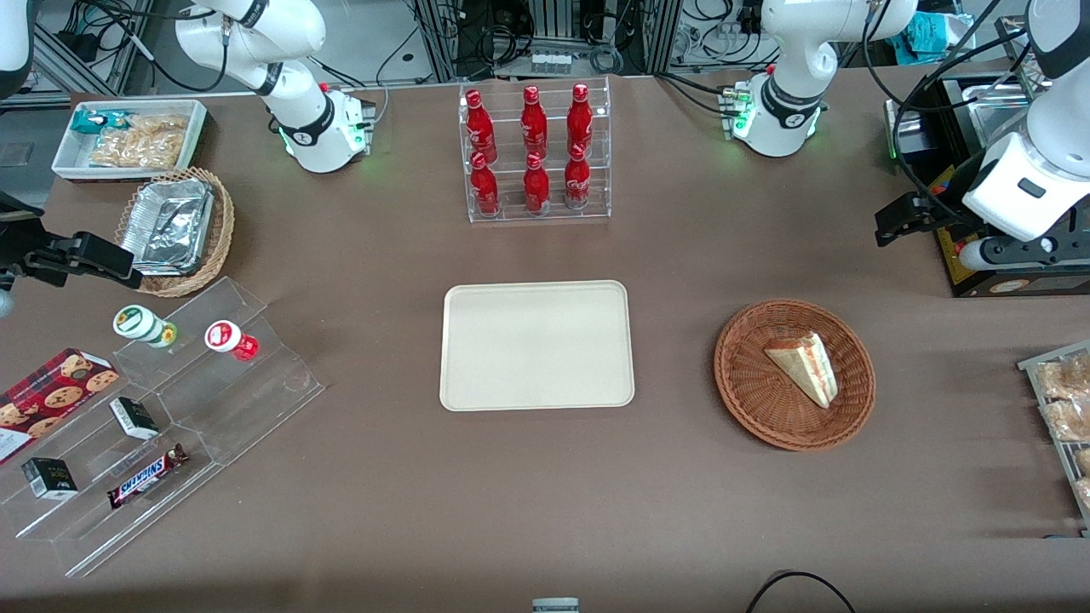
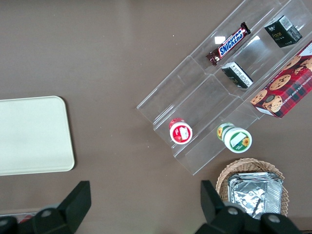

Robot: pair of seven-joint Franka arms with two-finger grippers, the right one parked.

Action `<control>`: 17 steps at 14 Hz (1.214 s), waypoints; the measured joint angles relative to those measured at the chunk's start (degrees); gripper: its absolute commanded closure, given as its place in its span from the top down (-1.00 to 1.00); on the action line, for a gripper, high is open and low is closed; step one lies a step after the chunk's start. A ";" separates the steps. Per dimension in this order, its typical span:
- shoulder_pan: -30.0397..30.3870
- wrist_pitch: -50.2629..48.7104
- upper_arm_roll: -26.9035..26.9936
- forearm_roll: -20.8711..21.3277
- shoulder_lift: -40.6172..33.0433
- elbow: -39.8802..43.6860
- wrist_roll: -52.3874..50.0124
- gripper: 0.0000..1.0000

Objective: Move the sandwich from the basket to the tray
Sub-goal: 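Move the left gripper over the wrapped sandwich in the wicker basket, then lower the left gripper onto the wrapped sandwich and close it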

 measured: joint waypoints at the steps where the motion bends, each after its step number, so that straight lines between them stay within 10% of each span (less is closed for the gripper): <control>1: 0.00 -0.01 -0.02 0.00 0.00 0.02 0.00 1.00; 10: 0.01 -0.33 -0.04 0.01 5.00 -5.59 -0.14 1.00; 17: 0.19 21.92 0.42 0.17 9.95 -18.16 -1.54 1.00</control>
